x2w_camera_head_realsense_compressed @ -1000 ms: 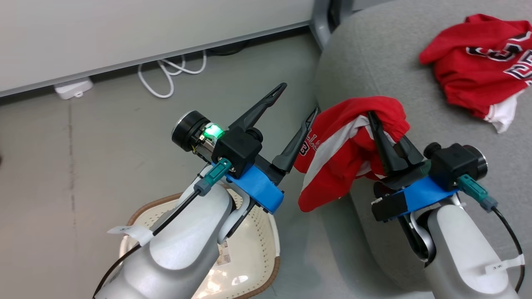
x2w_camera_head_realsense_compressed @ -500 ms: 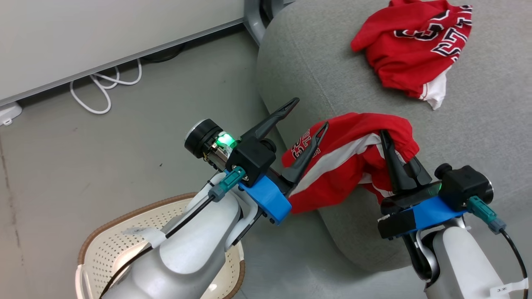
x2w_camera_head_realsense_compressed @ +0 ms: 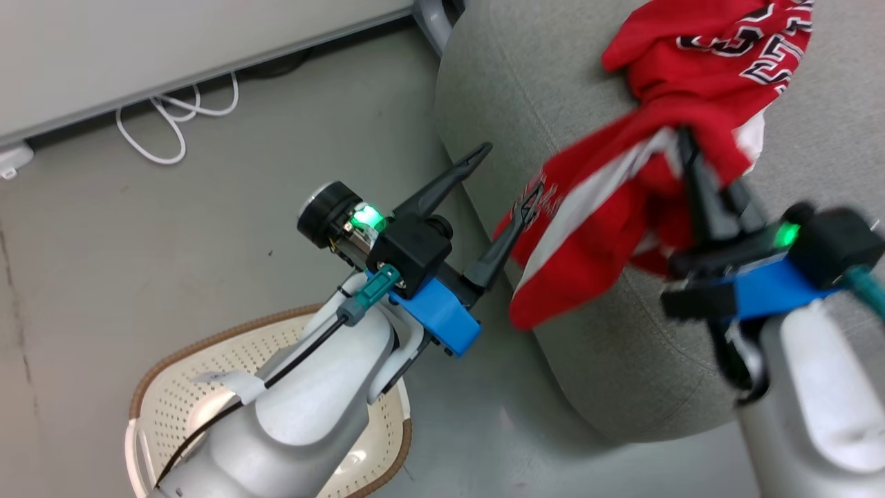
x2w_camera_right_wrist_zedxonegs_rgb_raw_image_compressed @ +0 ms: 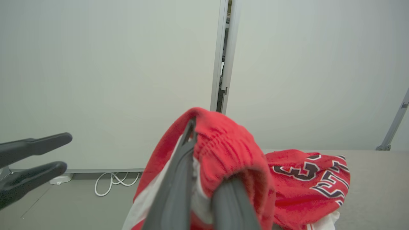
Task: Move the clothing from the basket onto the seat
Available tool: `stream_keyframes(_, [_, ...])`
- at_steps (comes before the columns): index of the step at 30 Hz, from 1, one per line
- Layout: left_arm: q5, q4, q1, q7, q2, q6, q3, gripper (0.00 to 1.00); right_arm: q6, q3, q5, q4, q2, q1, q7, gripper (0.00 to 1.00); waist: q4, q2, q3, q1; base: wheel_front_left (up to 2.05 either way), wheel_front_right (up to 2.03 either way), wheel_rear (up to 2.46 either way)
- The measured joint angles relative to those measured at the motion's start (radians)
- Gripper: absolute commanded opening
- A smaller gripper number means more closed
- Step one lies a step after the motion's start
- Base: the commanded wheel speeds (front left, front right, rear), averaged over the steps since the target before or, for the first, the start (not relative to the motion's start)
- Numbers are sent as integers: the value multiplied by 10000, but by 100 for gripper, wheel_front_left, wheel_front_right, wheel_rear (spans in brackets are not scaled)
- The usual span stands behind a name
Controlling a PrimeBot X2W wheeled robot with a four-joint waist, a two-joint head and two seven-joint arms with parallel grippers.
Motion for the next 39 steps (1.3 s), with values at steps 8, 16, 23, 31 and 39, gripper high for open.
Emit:
stream_keyframes(8, [385, -614, -768, 228, 502, 127, 67, 100, 0, -1745, -94, -978, -1007, -3151, -2, 0, 244, 0, 1428, 1, 0, 0, 0])
stream_keyframes(16, [736, -1292, -1473, 495, 849, 332, 144, 100, 2, -3833, 0, -932, -2824, -5388, -2, 0, 528, -1, 3222, 2, 0, 0, 0])
stream_keyframes(23, [825, -1574, -1770, 535, 986, 372, 155, 100, 2, -4736, 291, 1521, -3965, -5753, -2, 0, 728, -1, 4536, 2, 0, 0, 0])
stream_keyframes(31, [848, -1615, -1946, 535, 1149, 370, 121, 100, 2, -4449, 391, 4144, -3494, -5316, 0, 0, 961, -1, 5140, 2, 0, 0, 0])
stream_keyframes(39, [832, -1547, -1968, 531, 1198, 401, 75, 100, 2, -4393, 566, 4393, -2920, -4993, 0, 100, 937, -1, 4954, 2, 0, 0, 0])
